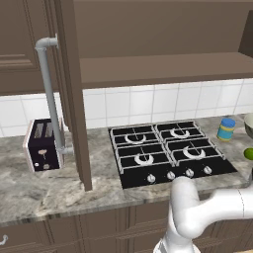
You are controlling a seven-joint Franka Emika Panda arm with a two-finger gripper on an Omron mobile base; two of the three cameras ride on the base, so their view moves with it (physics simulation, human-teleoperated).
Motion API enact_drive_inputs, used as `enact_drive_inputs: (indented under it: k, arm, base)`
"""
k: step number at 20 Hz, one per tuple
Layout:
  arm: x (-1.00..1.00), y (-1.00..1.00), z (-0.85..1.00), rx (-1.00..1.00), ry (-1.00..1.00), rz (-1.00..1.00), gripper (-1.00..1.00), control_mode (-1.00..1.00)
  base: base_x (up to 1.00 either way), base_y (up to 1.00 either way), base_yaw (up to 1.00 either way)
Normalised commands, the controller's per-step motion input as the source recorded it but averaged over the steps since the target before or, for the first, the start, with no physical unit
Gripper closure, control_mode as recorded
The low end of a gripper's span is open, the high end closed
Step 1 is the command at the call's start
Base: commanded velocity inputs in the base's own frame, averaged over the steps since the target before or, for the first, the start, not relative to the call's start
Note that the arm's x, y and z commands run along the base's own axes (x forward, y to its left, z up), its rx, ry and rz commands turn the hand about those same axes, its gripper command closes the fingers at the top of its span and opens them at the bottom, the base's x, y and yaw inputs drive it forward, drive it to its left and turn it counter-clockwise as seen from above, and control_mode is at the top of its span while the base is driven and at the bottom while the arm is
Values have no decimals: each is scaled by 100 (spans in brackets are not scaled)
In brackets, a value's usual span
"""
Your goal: Open the cabinet. Place the bowl and condiment on the counter. Then place the lime and garlic on the cutting board.
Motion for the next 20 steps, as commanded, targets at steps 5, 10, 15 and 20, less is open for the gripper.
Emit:
enact_drive_inputs:
  k: [5, 10, 15, 20]
  arm:
    - [-2, 34, 0, -8, -3, 0, -100, -100]
    - [-38, 77, 0, -17, -22, 0, -100, -100]
    - [-49, 92, 2, -23, -25, 0, -100, -100]
    - [-58, 83, 37, -21, -24, 0, -100, -100]
  base:
    - [0, 0, 0]
    - [0, 0, 0]
    - [0, 0, 0]
    - [0, 0, 0]
